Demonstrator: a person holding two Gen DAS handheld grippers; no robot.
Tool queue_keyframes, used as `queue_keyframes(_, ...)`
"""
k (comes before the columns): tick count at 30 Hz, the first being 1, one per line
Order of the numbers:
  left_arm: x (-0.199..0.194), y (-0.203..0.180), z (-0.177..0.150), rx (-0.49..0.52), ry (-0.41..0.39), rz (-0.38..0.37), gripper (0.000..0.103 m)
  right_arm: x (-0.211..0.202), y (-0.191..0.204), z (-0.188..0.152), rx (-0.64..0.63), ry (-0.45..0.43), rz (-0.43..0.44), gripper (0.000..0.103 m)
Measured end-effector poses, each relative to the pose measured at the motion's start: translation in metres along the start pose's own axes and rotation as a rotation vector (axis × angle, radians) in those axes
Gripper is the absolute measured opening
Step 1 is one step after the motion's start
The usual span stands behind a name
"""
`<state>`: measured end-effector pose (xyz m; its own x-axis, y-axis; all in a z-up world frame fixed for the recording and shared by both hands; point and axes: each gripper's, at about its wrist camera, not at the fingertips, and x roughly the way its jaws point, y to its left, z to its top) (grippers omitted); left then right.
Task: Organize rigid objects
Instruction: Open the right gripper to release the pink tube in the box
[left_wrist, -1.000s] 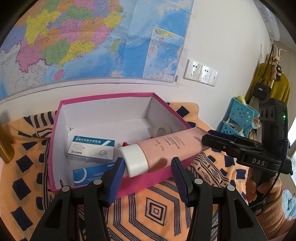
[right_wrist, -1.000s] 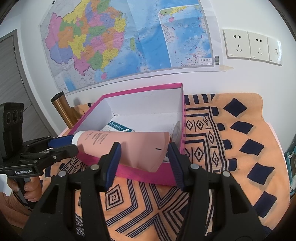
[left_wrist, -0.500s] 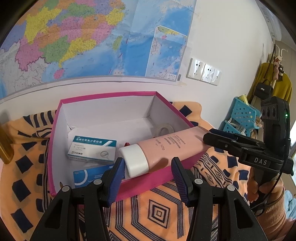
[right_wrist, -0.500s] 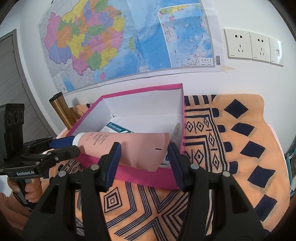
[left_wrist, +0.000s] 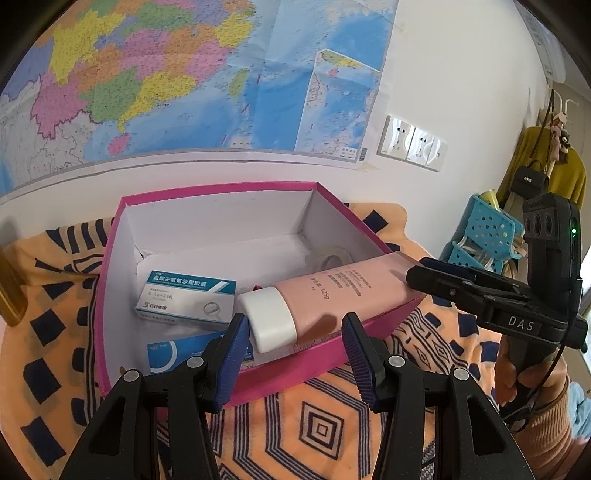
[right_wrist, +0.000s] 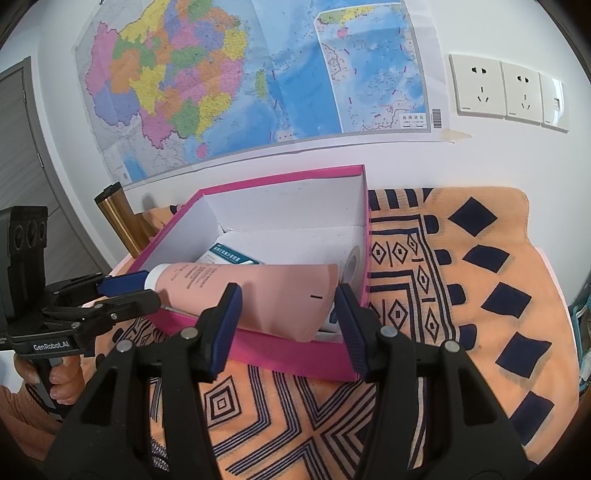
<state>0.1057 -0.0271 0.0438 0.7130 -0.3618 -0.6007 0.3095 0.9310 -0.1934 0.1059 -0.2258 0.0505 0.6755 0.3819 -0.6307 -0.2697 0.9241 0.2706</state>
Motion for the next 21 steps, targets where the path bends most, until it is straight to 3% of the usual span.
queue_keyframes(21, 0.022, 0.009, 0.003, -0.012, 0.041, 0.027, 0.052, 0.018, -0.003, 0.001, 0.002, 0.031, -0.016, 0.055)
